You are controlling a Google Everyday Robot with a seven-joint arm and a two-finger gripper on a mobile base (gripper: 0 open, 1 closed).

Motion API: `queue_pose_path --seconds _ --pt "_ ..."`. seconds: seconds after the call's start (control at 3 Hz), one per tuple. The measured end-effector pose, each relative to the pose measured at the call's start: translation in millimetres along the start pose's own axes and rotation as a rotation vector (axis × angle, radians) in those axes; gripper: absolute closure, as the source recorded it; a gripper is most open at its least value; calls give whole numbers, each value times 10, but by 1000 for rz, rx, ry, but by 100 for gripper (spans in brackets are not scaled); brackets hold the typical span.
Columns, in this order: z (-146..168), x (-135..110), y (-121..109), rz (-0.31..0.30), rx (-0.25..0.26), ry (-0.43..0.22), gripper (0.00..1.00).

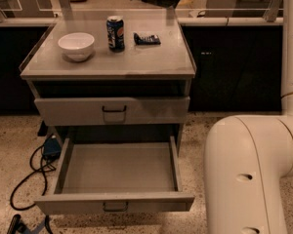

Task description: Place rxbar chocolate into middle drawer

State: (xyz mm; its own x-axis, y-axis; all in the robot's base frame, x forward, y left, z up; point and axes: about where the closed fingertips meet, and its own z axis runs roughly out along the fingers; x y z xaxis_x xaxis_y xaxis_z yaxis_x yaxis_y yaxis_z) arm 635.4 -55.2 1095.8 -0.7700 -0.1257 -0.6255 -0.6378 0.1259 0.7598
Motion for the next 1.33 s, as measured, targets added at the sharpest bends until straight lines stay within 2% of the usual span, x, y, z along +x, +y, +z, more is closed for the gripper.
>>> queue_pose_path --seconds 0.33,0.67,1.0,1.33 --pt "26 -37 -2 -1 -3 -9 100" --pt "110 -137 -129 -137 140 -4 100" --pt "217 -590 -225 -444 446 -32 100" --pt "117 -672 -373 -532 553 -16 100"
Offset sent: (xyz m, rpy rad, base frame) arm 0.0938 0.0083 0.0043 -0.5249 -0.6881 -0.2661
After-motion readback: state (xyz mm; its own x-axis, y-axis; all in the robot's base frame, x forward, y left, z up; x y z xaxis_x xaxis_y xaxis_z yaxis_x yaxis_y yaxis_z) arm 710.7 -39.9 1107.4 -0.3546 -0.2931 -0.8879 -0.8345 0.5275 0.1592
